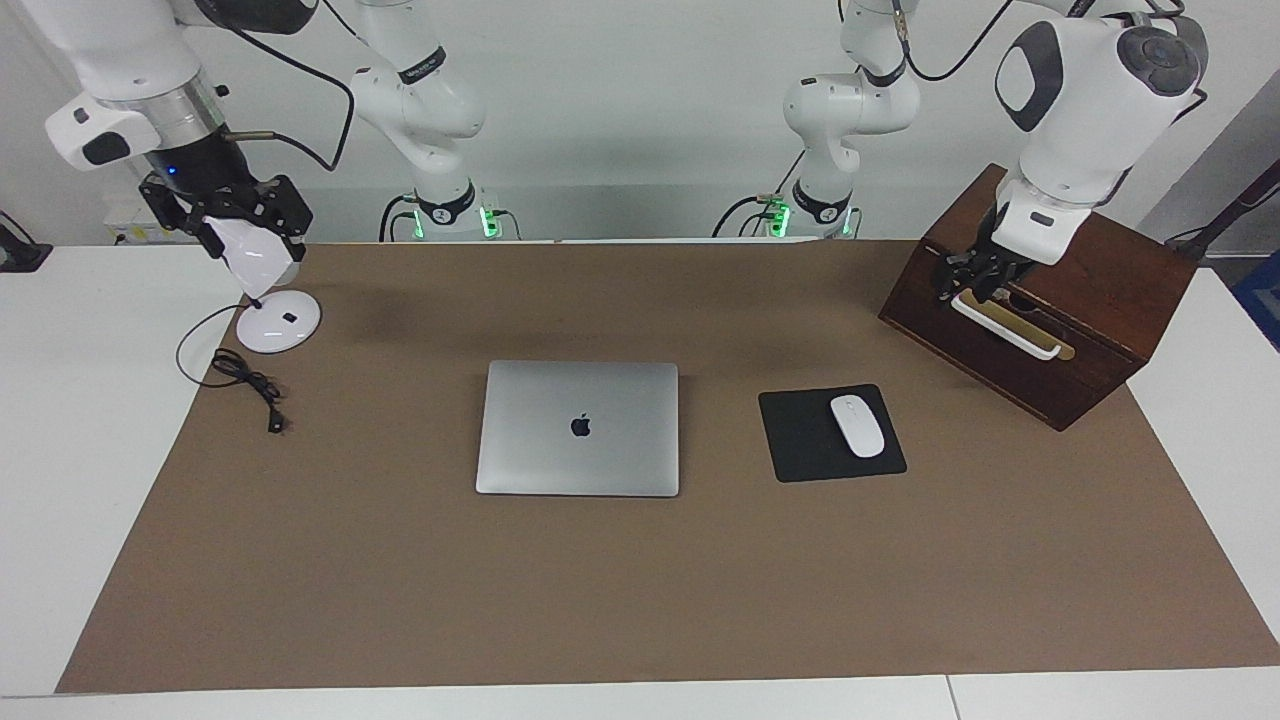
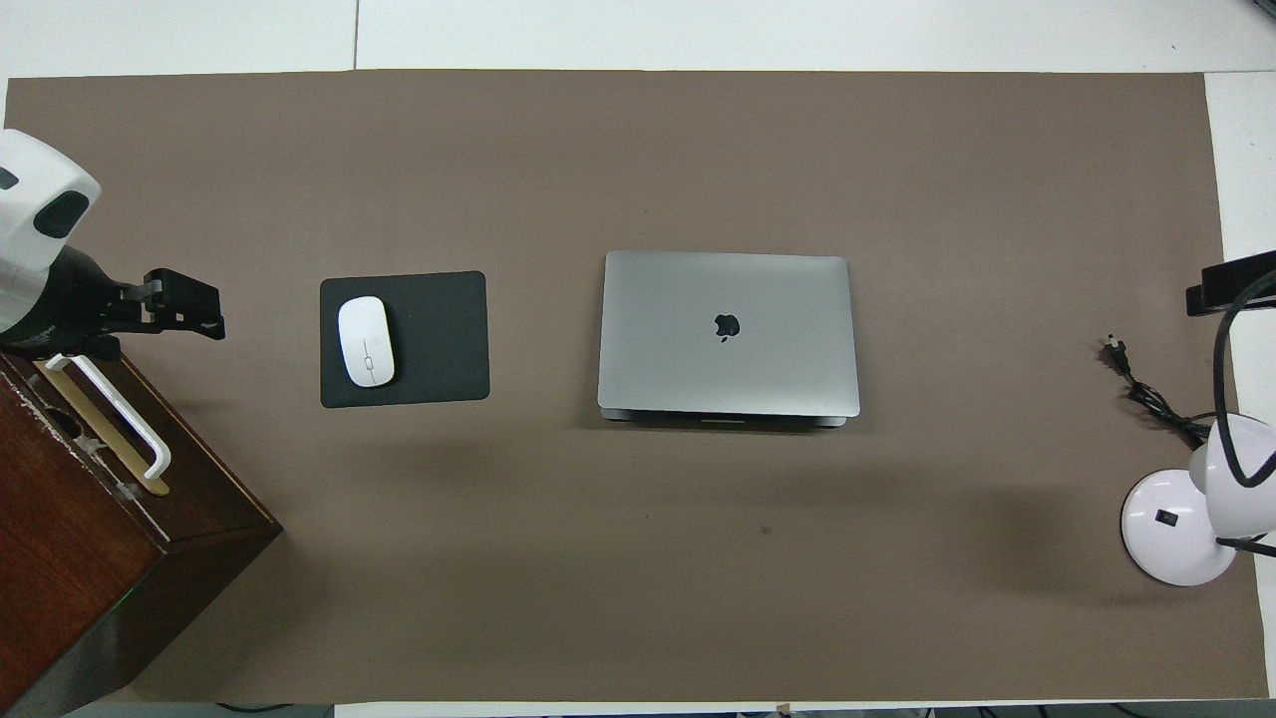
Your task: Close laptop with both arms
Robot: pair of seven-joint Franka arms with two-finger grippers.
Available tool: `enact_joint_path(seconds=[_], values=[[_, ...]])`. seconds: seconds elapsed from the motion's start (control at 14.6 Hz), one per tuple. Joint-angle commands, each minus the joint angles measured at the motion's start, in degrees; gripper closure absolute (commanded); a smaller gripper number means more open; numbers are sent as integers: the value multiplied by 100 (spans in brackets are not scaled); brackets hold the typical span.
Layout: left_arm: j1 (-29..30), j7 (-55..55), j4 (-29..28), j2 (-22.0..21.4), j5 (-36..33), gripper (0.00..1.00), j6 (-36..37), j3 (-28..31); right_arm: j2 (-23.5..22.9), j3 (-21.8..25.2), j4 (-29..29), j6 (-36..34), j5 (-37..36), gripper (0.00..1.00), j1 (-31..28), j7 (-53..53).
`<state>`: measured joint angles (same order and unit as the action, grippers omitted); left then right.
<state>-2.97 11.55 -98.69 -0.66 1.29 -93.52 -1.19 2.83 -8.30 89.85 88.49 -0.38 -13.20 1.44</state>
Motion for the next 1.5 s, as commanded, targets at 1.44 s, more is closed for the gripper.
enact_joint_path(seconds=[1.44], values=[[-195, -65, 693, 330, -50, 0, 334, 31, -37, 689, 24, 107, -85, 0, 652, 120]])
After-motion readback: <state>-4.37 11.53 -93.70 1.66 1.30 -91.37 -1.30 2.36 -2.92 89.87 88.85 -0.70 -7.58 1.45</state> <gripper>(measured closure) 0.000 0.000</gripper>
